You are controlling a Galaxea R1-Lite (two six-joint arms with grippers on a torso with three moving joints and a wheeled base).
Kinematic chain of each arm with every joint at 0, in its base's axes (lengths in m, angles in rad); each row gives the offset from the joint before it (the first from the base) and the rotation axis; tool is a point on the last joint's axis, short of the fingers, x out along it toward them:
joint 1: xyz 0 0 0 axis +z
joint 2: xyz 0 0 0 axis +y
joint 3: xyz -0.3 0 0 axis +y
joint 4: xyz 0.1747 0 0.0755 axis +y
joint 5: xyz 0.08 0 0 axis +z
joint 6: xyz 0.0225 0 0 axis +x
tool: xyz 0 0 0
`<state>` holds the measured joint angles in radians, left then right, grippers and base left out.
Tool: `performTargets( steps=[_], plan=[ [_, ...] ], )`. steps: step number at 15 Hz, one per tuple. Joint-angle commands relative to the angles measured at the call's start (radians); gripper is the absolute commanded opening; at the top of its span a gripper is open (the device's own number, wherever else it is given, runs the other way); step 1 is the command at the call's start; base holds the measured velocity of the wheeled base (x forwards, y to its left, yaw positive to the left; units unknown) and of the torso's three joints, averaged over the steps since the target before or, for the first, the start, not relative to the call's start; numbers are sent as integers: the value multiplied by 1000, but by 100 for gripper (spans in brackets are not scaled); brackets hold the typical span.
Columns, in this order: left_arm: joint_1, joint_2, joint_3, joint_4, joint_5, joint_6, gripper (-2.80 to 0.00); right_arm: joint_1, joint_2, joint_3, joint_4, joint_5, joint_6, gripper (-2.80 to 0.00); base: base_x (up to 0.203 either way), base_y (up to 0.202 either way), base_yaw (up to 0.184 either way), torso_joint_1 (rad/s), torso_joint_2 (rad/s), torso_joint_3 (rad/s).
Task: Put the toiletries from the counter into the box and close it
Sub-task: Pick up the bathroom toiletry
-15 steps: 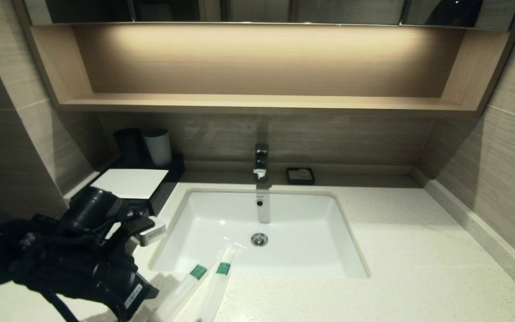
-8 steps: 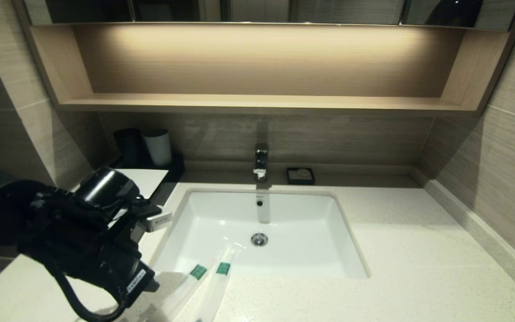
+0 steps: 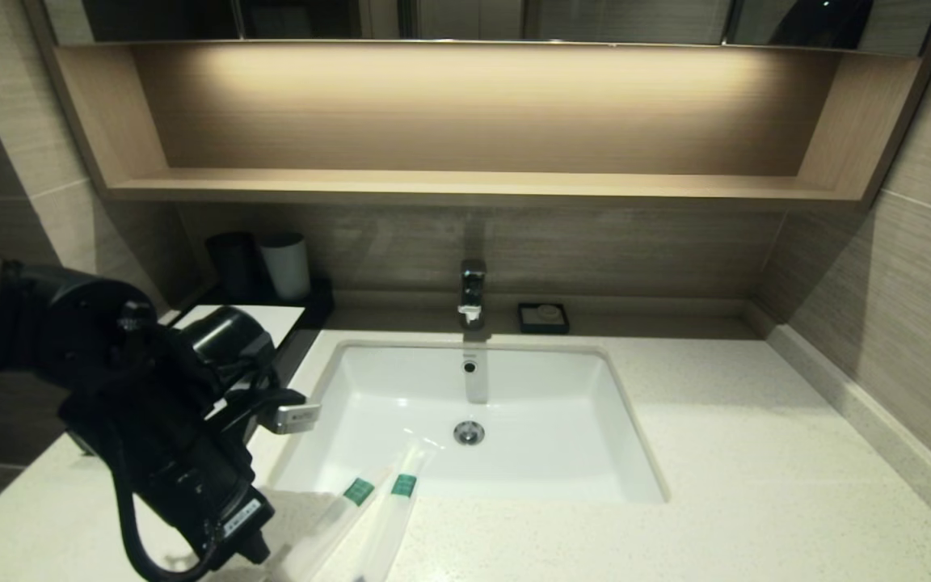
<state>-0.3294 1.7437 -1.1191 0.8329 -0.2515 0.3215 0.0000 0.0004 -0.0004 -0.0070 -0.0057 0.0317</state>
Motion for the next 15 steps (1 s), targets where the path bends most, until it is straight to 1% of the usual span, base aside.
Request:
performTargets(
  steps=[1,4,6,9,12,15],
  plan=[
    [0,32,-11,8,-2,25,-280,0,1,0,-1,0,1,-280,0,0,0,0,0,0],
    [0,87,-19,24,-2,48,-280,0,1,-1,-1,0,1,-280,0,0,0,0,0,0],
    [0,108,-19,23,-2,51,-280,0,1,-1,-1,0,1,-280,0,0,0,0,0,0],
    [0,108,-21,17,-2,59,-280,0,1,0,-1,0,1,-280,0,0,0,0,0,0],
    [0,109,-19,20,-3,100,-280,0,1,-1,-1,0,1,-280,0,0,0,0,0,0],
    [0,103,-18,23,0,103,-280,0,1,0,-1,0,1,-280,0,0,0,0,0,0]
  ],
)
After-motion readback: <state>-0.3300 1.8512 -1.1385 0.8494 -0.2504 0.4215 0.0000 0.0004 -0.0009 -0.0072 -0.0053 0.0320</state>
